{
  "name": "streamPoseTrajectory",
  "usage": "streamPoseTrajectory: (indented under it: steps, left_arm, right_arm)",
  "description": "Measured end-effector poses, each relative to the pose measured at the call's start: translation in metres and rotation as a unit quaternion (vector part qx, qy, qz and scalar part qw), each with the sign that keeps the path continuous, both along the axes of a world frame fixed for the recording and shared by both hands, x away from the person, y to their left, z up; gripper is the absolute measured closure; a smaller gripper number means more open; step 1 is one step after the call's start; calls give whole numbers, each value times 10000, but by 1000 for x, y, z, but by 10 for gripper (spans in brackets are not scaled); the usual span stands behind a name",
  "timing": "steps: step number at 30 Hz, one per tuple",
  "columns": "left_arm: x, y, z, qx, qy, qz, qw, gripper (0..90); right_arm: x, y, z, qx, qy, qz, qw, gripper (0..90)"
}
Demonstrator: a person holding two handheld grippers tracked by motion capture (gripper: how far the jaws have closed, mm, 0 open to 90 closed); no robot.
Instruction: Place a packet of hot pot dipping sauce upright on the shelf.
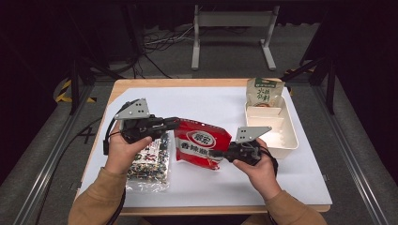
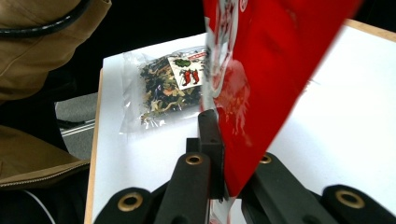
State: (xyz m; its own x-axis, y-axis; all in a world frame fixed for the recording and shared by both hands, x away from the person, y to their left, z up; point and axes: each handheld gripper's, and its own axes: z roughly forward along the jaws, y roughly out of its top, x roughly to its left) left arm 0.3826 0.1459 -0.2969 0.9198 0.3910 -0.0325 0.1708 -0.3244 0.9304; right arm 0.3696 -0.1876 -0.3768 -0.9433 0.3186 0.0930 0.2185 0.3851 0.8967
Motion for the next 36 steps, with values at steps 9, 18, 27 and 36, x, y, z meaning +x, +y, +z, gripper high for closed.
streamPoseTrajectory:
  steps: [9, 18, 27, 36]
  left_arm:
    - [2, 0, -1, 6, -55, 43, 10000, 492]
    - [2, 9, -6, 112, -34, 155, 9998, 436]
    - [2, 17, -12, 182, 77, 230, 9995, 425]
    - [2, 19, -16, 205, 161, 251, 9993, 420]
  right_arm:
    - [1, -15, 20, -261, -211, -111, 9994, 897]
    - [4, -36, 42, -475, -449, -279, 9975, 897]
    - [8, -51, 60, -615, -623, -371, 9955, 897]
    - [16, -67, 86, -758, -849, -495, 9923, 896]
